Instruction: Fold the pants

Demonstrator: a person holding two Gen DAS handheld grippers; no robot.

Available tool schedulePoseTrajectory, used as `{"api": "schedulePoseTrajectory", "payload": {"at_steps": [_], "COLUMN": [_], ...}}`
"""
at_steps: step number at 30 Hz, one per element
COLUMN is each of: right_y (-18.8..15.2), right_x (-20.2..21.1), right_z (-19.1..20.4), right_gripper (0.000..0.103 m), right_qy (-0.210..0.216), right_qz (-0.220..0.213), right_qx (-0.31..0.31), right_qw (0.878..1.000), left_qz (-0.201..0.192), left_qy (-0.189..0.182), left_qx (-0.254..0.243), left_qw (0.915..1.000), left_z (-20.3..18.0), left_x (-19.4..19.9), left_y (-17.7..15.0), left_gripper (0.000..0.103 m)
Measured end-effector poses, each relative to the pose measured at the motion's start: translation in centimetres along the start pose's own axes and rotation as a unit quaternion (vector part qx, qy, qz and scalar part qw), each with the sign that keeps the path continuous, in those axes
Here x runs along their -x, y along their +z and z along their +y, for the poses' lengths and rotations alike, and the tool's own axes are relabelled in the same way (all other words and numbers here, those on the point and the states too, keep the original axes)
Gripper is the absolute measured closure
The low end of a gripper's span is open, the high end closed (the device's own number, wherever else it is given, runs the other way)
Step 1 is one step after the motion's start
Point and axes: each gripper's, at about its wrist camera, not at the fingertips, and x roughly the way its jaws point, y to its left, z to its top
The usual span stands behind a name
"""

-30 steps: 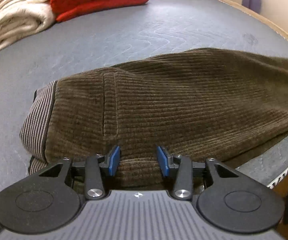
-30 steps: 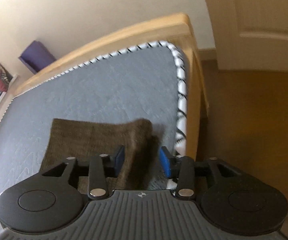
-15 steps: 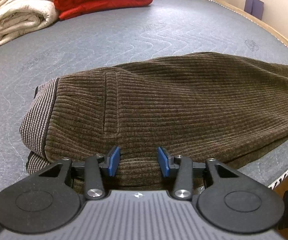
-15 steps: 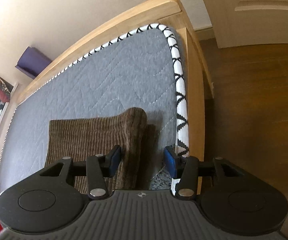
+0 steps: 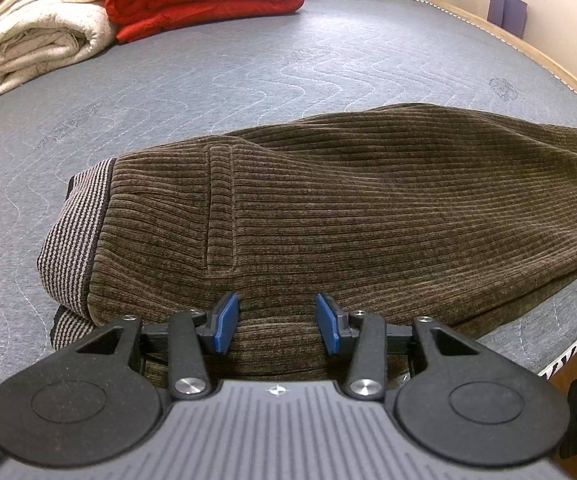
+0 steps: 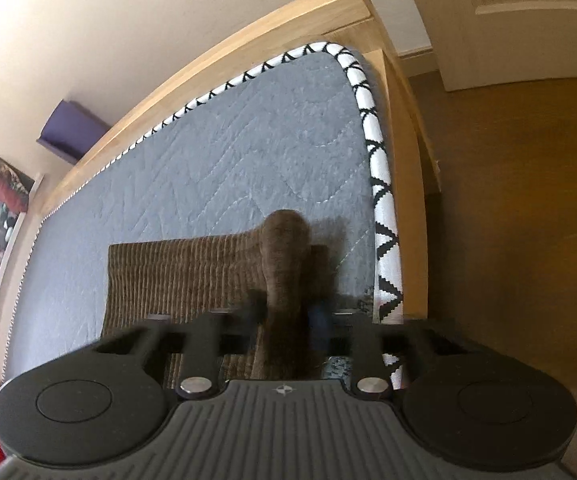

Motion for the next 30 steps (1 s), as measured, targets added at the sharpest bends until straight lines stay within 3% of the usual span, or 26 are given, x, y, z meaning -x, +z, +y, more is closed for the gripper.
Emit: {"api": "schedulePoseTrajectory", "payload": {"at_steps": [5,8,10,12,15,18,20,22,24,26,27,28,30], "right_y": [-0.1,-1.4,-3.3,-6.4,-13.5,-22.2,-28.1,-34.0,-39.8,-44.5,-46.8,-48.3,-49.8], "right_x": [1.7,4.7,7.2,10.3,16.0,21.9,24.8,26.1,25.6,23.8,22.8,22.7,24.1], "right_z": [1.1,4.9,8.4,12.3,17.3,19.7,19.7,18.9,17.0,14.6,13.3,12.4,11.2], "right_gripper": [0.089,0.090,0.090,0.090,0.091,0.090,0.090,0.090,0.090,0.090,0.089,0.087,0.082], "right_qy": [0.030,0.054,0.080,0.121,0.198,0.291,0.340,0.372,0.367,0.329,0.296,0.280,0.280], "right_qz": [-0.028,-0.071,-0.102,-0.129,-0.152,-0.140,-0.112,-0.033,0.045,0.130,0.172,0.177,0.128], "right_qx": [0.005,0.090,0.172,0.264,0.401,0.513,0.574,0.639,0.691,0.731,0.759,0.781,0.822], "right_qw": [0.999,0.992,0.977,0.948,0.881,0.795,0.736,0.672,0.621,0.583,0.554,0.530,0.479], "left_qz": [0.003,0.004,0.005,0.006,0.009,0.011,0.012,0.014,0.015,0.017,0.017,0.019,0.021], "left_qy": [-0.001,-0.002,-0.004,-0.008,-0.016,-0.026,-0.034,-0.041,-0.047,-0.054,-0.057,-0.061,-0.068], "left_qx": [0.003,0.004,0.007,0.011,0.017,0.022,0.026,0.030,0.032,0.034,0.037,0.040,0.045], "left_qw": [1.0000,1.0000,1.0000,0.9999,0.9997,0.9993,0.9990,0.9986,0.9983,0.9978,0.9975,0.9971,0.9965], "left_z": [0.0,0.1,0.2,0.4,0.9,1.4,1.6,2.0,2.1,2.4,2.5,2.6,2.8], "left_x": [-0.2,-0.2,-0.2,-0.1,-0.1,-0.1,-0.1,0.0,0.1,0.1,0.2,0.2,0.2], "left_y": [0.2,0.3,0.3,0.3,0.4,0.5,0.5,0.5,0.5,0.5,0.5,0.5,0.6], "left_gripper": [0.054,0.054,0.054,0.054,0.054,0.053,0.052,0.052,0.052,0.050,0.050,0.048,0.045]}}
